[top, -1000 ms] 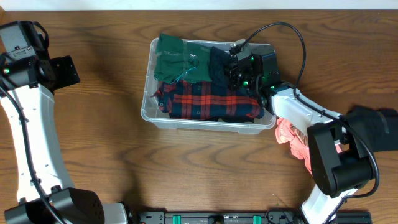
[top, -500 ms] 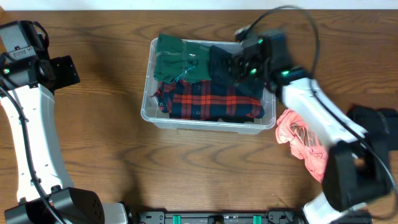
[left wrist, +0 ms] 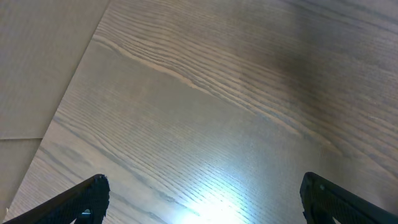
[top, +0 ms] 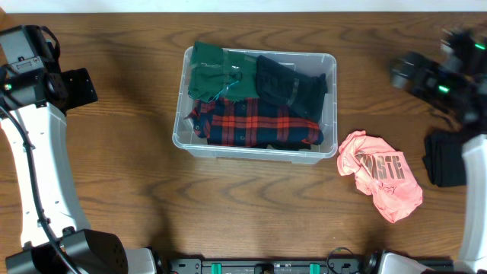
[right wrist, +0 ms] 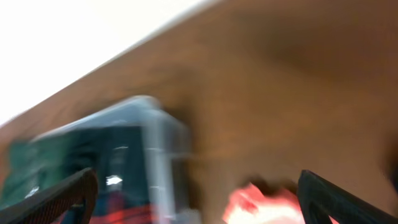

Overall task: Pack container
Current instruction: 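Grasp the black garment at the right edge with the right gripper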

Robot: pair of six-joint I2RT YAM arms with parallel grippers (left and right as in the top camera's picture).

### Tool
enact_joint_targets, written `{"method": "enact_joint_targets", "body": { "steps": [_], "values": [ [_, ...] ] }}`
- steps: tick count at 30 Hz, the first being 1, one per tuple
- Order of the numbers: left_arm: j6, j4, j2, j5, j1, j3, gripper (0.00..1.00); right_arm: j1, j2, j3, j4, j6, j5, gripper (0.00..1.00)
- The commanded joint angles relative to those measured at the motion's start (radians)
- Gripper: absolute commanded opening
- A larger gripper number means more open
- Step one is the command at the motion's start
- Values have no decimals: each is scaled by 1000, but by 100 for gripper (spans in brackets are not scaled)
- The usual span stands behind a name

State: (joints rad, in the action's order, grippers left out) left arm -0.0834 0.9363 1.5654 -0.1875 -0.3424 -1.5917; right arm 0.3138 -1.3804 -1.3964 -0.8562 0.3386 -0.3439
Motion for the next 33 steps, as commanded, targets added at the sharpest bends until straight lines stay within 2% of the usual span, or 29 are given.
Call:
{"method": "enact_joint_targets", "body": {
  "steps": [1, 6, 15, 21, 25, 33],
  "values": [
    [-10, 3, 3, -8, -2, 4, 98, 103, 8, 2, -94, 165, 168, 99],
    [-10, 3, 3, -8, -2, 4, 98, 233, 8, 24, -208, 276, 364, 99],
    [-10, 3, 3, -8, -2, 4, 98, 391, 5, 210, -135, 304, 475, 99],
    [-10, 3, 3, -8, -2, 4, 98, 465, 4, 428, 51, 289, 459, 99],
    [-10, 3, 3, -8, -2, 4, 98, 472, 4, 543, 196, 242, 432, 93],
    [-10, 3, 3, -8, -2, 4, 98, 473, 0, 716, 495, 170, 369, 95]
  ]
}}
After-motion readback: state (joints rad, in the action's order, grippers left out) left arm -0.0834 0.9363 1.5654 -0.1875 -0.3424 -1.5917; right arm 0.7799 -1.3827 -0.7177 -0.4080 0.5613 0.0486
